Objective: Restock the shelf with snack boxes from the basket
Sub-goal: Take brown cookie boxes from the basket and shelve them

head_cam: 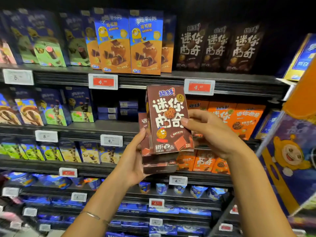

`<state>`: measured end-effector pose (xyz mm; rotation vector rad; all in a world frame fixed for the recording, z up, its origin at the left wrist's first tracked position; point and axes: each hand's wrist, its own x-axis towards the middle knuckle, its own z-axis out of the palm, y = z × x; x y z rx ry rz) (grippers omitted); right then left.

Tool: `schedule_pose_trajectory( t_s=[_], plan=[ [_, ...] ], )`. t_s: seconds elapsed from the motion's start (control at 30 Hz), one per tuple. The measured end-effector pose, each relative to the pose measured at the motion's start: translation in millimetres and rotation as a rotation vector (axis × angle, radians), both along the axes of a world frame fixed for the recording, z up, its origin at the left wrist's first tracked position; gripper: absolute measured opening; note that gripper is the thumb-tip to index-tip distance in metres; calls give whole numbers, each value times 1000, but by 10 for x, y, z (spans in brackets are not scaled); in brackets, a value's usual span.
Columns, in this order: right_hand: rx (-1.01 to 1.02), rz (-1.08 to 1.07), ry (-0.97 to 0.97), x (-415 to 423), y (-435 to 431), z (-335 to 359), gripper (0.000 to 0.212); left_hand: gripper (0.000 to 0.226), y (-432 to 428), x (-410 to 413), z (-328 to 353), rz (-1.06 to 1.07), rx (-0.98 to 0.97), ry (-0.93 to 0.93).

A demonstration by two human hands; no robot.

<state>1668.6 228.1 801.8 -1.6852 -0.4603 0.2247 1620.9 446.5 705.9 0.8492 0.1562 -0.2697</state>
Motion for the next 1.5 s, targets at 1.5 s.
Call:
schedule_pose_trajectory(
  t_s=[1.5],
  plan=[
    [-390, -979, -507, 1881, -611, 1085, 30, 73, -160, 156, 322, 57, 109, 5]
  ],
)
